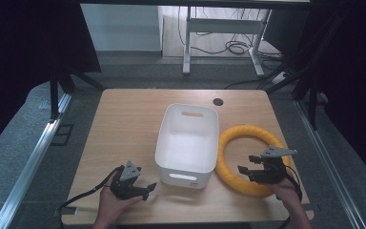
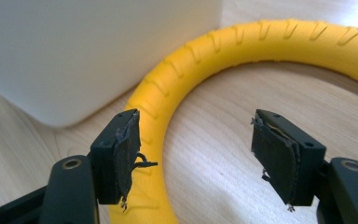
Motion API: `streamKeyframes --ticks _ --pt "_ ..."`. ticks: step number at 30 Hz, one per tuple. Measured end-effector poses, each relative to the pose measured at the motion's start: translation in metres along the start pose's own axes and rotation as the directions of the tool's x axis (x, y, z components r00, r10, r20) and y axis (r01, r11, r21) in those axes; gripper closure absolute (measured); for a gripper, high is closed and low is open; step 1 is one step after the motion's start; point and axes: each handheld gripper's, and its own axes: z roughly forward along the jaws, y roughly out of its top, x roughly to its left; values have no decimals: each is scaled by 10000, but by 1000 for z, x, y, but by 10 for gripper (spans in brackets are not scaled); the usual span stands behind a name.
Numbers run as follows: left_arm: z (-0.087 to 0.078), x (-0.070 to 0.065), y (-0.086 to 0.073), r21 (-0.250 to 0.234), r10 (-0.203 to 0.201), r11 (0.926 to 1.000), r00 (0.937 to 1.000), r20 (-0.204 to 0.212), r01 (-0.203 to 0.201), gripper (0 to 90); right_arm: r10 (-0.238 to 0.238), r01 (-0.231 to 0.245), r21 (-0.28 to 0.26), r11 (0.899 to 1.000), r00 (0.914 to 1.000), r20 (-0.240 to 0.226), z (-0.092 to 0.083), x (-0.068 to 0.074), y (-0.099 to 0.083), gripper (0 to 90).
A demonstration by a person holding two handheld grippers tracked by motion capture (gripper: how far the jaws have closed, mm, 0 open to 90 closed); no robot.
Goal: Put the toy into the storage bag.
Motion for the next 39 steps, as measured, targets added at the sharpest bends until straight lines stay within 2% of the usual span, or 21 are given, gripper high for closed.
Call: streamKeyframes --ticks 5,6,7,13,14,15,16,17,19,22,24,25,27,28,31,32,33,34,35,37,39 --pt "2 -1 -1 162 139 9998 9999 39 -140 189 -487 491 785 9957 9988 -69 3 2 7 331" --pt "2 -1 -1 162 139 9998 9999 39 -140 189 -487 491 785 9957 9988 -69 3 2 7 331" --pt "2 -1 -1 186 160 9997 9999 37 -161 189 -653 664 1165 9910 9978 -134 4 3 11 332" --pt "2 -1 -2 289 250 9993 9997 0 -250 189 -1026 1108 2095 9715 9935 -493 7 5 19 334" --pt "2 -1 -2 289 250 9993 9997 0 -250 189 -1026 1108 2095 9715 9935 -493 7 5 19 334" --pt "2 -1 -2 312 259 9992 9997 5 -259 189 -1136 1258 2398 9626 9914 -643 8 6 20 334" --pt "2 -1 -2 312 259 9992 9997 5 -259 189 -1136 1258 2398 9626 9914 -643 8 6 20 334" --pt "3 -1 -2 334 256 9991 9997 1 -255 189 -1280 1437 2644 9536 9889 -760 11 7 19 334" --pt "4 -2 -3 365 256 9990 9997 17 -256 189 -1277 1446 2744 9507 9887 -785 11 8 19 335" --pt "4 -2 -3 438 284 9986 9996 34 -286 188 -1445 1674 3189 9329 9850 -945 15 10 17 337" --pt "5 -2 -3 476 318 9984 9995 48 -320 188 -1492 1745 3279 9284 9836 -1010 17 12 17 337" --pt "4 -2 -3 527 372 9979 9993 70 -375 188 -1585 1881 3495 9179 9810 -1117 19 14 16 336" --pt "4 -2 -3 517 357 9980 9993 71 -360 188 -1608 1925 3561 9144 9801 -1167 20 15 16 336" --pt "4 -2 -3 544 381 9978 9993 64 -384 188 -1684 2050 3813 9014 9775 -1274 24 16 15 331" --pt "4 -2 -4 573 397 9976 9992 57 -400 188 -1683 2144 4108 8861 9749 -1458 28 18 16 330" --pt "4 -2 -4 602 393 9974 9992 64 -396 188 -1683 2144 4108 8861 9749 -1458 28 18 16 330" --pt "4 -3 -4 628 404 9972 9992 81 -408 188 -1842 2373 4410 8656 9697 -1602 32 20 16 330" --pt "4 -3 -4 639 412 9971 9991 94 -417 188 -1877 2416 4473 8611 9688 -1619 33 21 16 331" --pt "4 -3 -4 639 415 9971 9991 99 -420 188 -1963 2529 4627 8497 9661 -1676 36 22 15 331" --pt "4 -3 -4 634 424 9971 9991 78 -428 188 -2074 2685 4821 8340 9621 -1769 39 25 15 331" --pt "4 -3 -4 656 427 9969 9991 83 -431 188 -2128 2764 4949 8238 9600 -1820 41 27 14 333"
